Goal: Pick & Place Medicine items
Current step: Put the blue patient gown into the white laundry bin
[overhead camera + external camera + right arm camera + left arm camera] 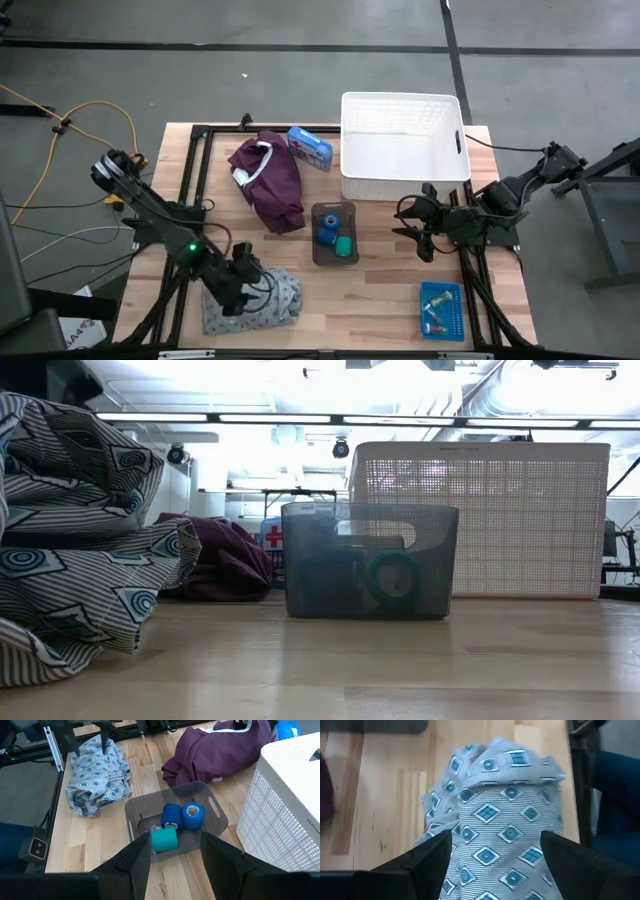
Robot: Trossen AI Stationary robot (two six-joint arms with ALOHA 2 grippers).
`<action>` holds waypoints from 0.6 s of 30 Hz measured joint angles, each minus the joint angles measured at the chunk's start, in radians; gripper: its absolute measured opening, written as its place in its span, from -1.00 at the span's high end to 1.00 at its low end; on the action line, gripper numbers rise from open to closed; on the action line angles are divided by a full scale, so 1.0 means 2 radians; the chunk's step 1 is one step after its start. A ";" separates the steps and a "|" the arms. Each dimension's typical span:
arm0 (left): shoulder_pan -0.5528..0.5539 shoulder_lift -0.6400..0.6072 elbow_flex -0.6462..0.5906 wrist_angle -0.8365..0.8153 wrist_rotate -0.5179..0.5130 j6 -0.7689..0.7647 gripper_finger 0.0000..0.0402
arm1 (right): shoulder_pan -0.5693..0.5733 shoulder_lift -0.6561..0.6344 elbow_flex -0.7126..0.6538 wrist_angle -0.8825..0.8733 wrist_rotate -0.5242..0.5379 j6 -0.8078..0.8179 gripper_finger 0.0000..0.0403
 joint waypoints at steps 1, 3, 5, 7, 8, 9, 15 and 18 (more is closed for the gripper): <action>0.003 0.005 0.000 0.000 0.006 -0.002 -0.48 | 0.000 0.000 0.000 0.000 0.000 0.000 0.20; 0.009 0.012 0.000 -0.002 0.026 0.005 -0.48 | 0.000 0.000 0.000 0.000 0.000 0.000 0.20; 0.014 0.017 0.000 -0.005 0.044 0.016 -0.48 | 0.000 0.000 0.000 0.000 0.000 0.000 0.20; 0.017 0.019 0.000 -0.004 0.051 0.027 -0.48 | 0.000 0.000 0.000 0.000 0.000 0.000 0.20; 0.017 0.020 0.000 -0.006 0.051 0.033 -0.48 | 0.000 0.000 0.000 0.000 0.000 0.000 0.20; 0.017 0.020 0.000 -0.007 0.052 0.038 -0.48 | 0.000 0.000 0.000 0.000 0.000 0.000 0.20; 0.017 0.020 0.000 -0.011 0.052 0.044 -0.48 | 0.000 0.000 0.000 0.000 0.000 0.000 0.20; 0.017 0.020 0.000 -0.014 0.052 0.040 -0.48 | 0.000 0.000 0.000 0.000 0.000 0.000 0.20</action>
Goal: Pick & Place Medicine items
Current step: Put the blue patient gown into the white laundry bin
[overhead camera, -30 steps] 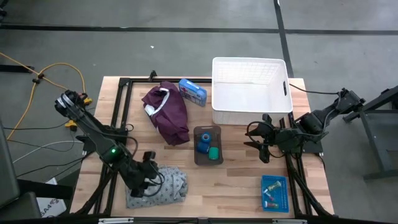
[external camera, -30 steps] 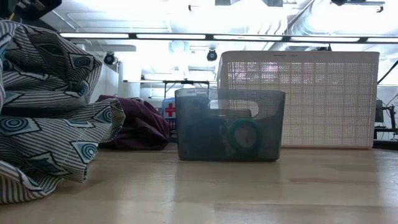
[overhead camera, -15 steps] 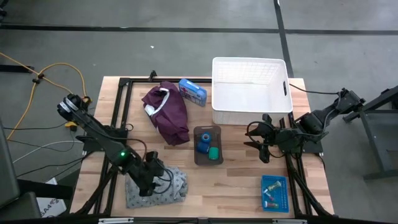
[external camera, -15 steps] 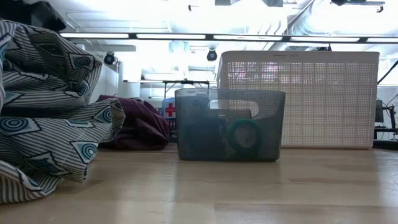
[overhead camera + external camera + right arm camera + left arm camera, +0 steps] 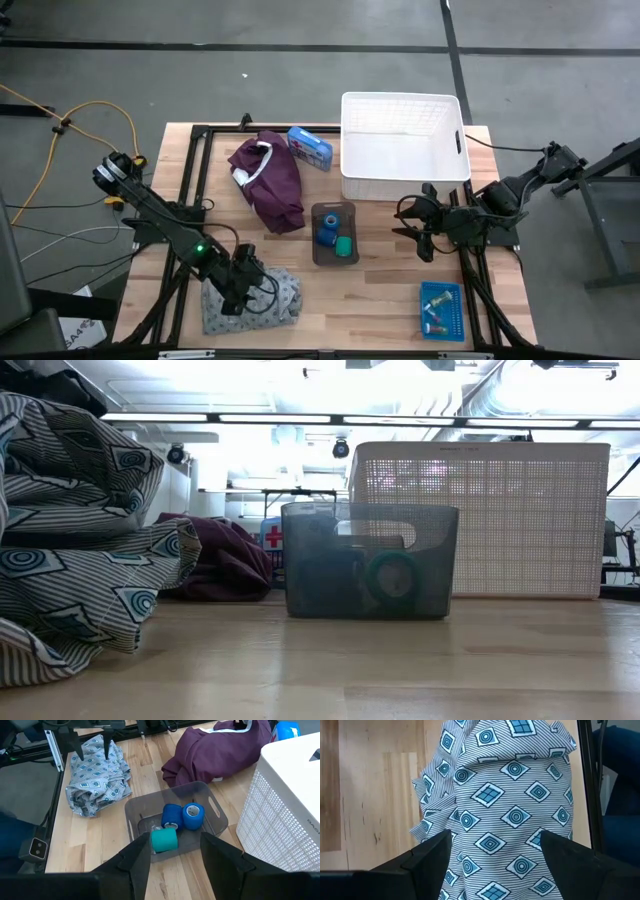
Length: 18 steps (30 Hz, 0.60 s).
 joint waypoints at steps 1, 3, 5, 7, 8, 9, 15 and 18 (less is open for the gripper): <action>0.000 0.000 0.000 0.000 0.000 -0.002 -0.48 | 0.000 0.000 0.000 0.000 0.000 0.000 0.20; 0.000 0.000 0.000 0.000 0.000 -0.002 -0.48 | 0.000 0.000 0.000 0.000 0.000 0.000 0.20; 0.000 0.000 0.000 0.000 0.000 -0.002 -0.48 | 0.000 0.000 0.000 0.000 0.000 0.000 0.20; 0.000 0.000 0.000 0.000 0.000 -0.006 -0.48 | 0.000 0.000 0.000 0.000 0.000 0.000 0.20; -0.001 0.000 0.000 0.000 0.000 -0.009 -0.48 | 0.000 0.000 0.000 0.000 0.000 0.000 0.20; -0.002 0.000 0.000 0.000 0.000 -0.010 -0.48 | 0.000 0.000 0.000 0.000 0.000 0.000 0.20; -0.002 0.000 0.000 -0.003 0.008 -0.007 -0.63 | 0.000 0.000 0.000 0.000 0.000 0.000 0.20; -0.002 0.002 0.000 -0.003 0.009 -0.002 -0.82 | 0.000 0.000 0.000 0.000 0.000 0.000 0.20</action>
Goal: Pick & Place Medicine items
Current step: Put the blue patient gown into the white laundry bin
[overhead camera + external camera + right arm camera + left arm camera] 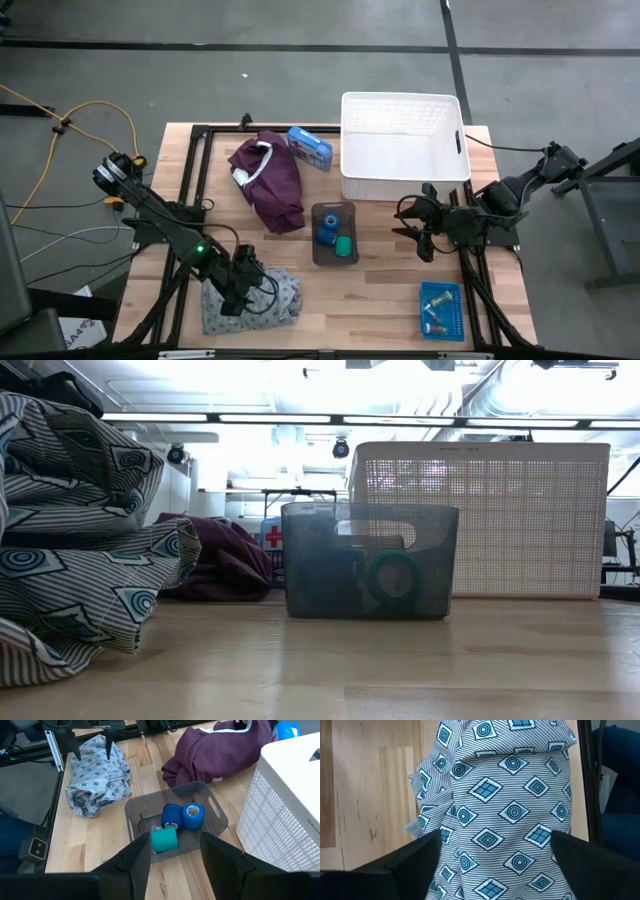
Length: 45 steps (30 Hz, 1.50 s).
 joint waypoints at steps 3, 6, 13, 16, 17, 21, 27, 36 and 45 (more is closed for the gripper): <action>-0.002 0.003 0.000 0.000 0.001 0.000 -0.96 | 0.000 0.000 0.000 0.000 0.000 0.000 0.20; -0.003 0.010 0.000 0.000 0.004 -0.003 -0.96 | 0.000 0.000 0.000 0.000 0.000 0.000 0.20; -0.010 0.017 0.000 0.005 0.009 -0.017 -0.99 | 0.000 0.000 0.000 0.000 0.000 0.000 0.20; -0.018 0.017 0.000 0.009 0.008 -0.032 -0.99 | 0.000 0.000 0.000 0.000 0.000 0.000 0.20; -0.021 0.017 0.000 0.010 0.006 -0.037 -0.99 | 0.000 0.000 0.000 0.000 0.000 0.000 0.20; -0.033 0.027 0.000 0.018 -0.003 -0.040 -0.99 | 0.000 0.000 0.000 0.000 0.000 0.000 0.20; -0.037 0.063 0.000 0.018 -0.003 -0.041 -0.99 | 0.000 0.000 0.000 0.000 0.000 0.000 0.20; -0.017 0.126 0.001 0.041 0.035 -0.055 -0.99 | 0.000 0.000 0.000 0.000 0.000 0.000 0.20; -0.010 0.161 0.002 0.050 0.053 -0.056 -0.99 | 0.000 0.000 0.000 0.000 0.000 0.000 0.20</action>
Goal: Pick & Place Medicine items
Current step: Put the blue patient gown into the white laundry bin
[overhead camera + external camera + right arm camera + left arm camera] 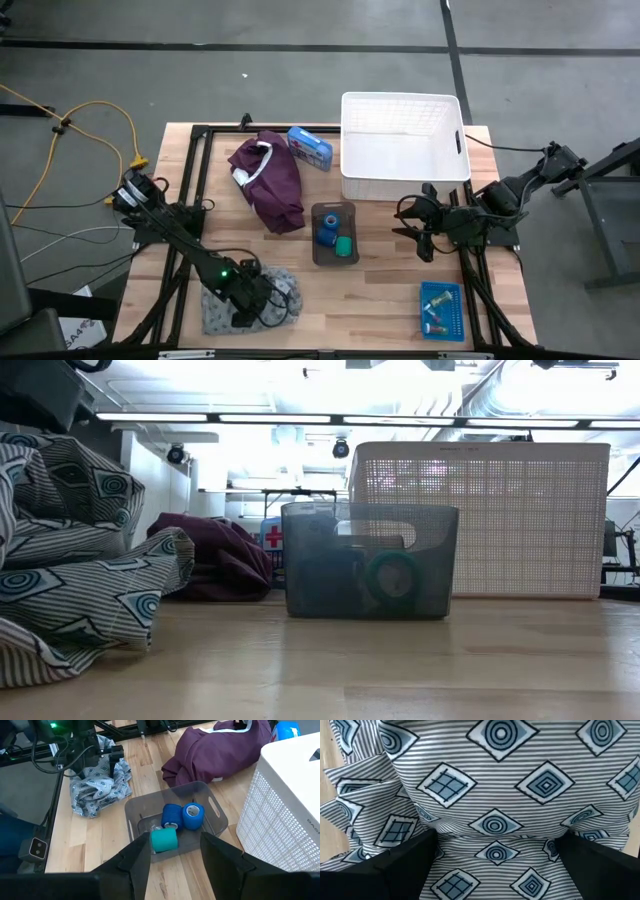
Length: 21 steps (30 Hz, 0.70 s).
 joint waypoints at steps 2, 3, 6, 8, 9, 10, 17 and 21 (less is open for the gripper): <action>0.000 0.000 0.000 0.001 0.000 -0.001 -0.99 | 0.000 0.000 0.000 0.000 0.000 0.000 0.20; 0.000 0.000 0.000 0.002 0.001 -0.002 -0.99 | 0.000 0.000 0.000 0.000 0.000 0.000 0.20; 0.000 0.001 -0.001 0.002 0.000 -0.002 -0.99 | 0.000 0.000 0.000 0.000 0.000 0.000 0.20; 0.000 0.001 -0.001 0.002 0.001 -0.001 -0.99 | 0.000 0.000 0.000 0.000 0.000 0.000 0.20; 0.000 0.001 -0.001 0.002 0.001 0.000 -0.98 | 0.000 0.000 0.000 0.000 0.000 0.000 0.20; 0.002 0.001 -0.001 0.001 0.001 0.000 -0.97 | 0.000 0.000 0.000 0.000 0.000 0.000 0.20; 0.008 0.002 -0.001 -0.005 0.001 -0.006 -0.74 | 0.000 0.000 0.000 0.000 0.000 0.000 0.20; 0.012 0.002 -0.002 -0.006 0.001 -0.009 -0.51 | 0.000 0.000 0.000 0.000 0.000 0.000 0.20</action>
